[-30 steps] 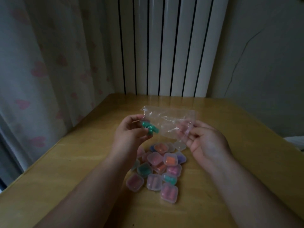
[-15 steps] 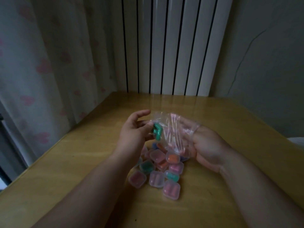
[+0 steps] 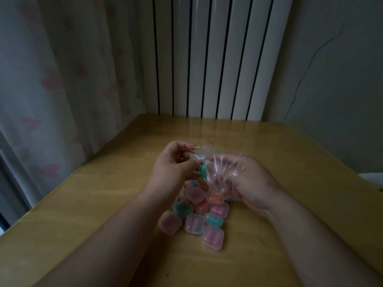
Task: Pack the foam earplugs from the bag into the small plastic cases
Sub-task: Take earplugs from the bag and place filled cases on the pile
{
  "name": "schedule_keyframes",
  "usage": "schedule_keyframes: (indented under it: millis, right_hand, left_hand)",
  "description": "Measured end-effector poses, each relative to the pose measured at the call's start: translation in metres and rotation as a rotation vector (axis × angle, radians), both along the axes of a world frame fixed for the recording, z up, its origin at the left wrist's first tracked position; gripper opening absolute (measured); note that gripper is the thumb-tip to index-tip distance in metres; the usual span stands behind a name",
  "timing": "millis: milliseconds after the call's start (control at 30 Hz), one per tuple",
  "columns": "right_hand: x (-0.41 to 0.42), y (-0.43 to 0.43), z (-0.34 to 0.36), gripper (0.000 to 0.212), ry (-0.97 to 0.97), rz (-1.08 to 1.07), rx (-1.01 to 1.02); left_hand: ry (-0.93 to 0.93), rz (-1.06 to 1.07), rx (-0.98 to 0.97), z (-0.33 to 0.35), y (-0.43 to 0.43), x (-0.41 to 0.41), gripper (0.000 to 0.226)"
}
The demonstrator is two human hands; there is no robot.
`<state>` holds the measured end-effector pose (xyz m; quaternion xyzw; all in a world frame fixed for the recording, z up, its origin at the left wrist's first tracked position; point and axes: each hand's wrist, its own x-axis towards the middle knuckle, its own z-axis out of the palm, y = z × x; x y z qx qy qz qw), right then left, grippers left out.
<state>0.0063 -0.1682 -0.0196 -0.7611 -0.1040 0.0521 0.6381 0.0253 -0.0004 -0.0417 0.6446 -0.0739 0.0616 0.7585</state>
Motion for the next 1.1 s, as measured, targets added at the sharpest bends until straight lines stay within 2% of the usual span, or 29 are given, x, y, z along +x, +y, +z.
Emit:
schedule_keyframes:
  millis: [67, 200, 267, 367, 467, 667, 800, 967, 1100]
  right_hand:
    - [0.001, 0.001, -0.001, 0.050, 0.024, 0.016, 0.000]
    - [0.003, 0.004, -0.004, 0.033, 0.076, 0.083, 0.041]
    - [0.002, 0.004, -0.006, 0.031, 0.043, 0.080, 0.010]
    - [0.002, 0.005, -0.006, 0.023, -0.034, -0.040, -0.066]
    - [0.006, 0.004, -0.008, 0.013, -0.033, -0.167, -0.012]
    - [0.005, 0.007, -0.007, 0.016, -0.047, -0.179, -0.130]
    - [0.007, 0.008, -0.009, 0.020, -0.074, -0.246, -0.141]
    - [0.008, 0.011, -0.009, 0.027, -0.172, -0.284, -0.175]
    - [0.009, 0.009, -0.010, 0.018, -0.207, -0.277, -0.181]
  left_hand:
    - [-0.002, -0.008, 0.008, 0.000, -0.001, 0.000, 0.028]
    - [-0.008, 0.008, 0.044, -0.001, -0.002, 0.000, 0.033]
    - [-0.012, 0.018, 0.052, -0.001, -0.003, 0.000, 0.036]
    - [0.007, 0.013, 0.048, 0.000, -0.003, -0.002, 0.036]
    - [0.034, -0.001, 0.027, 0.003, -0.003, -0.003, 0.032]
    - [0.000, 0.019, 0.082, 0.002, -0.007, -0.005, 0.031]
    - [-0.015, 0.030, 0.079, 0.002, -0.008, -0.006, 0.029]
    - [-0.008, 0.022, 0.083, 0.002, -0.009, -0.007, 0.025]
    - [0.017, 0.025, 0.080, 0.003, -0.010, -0.008, 0.022]
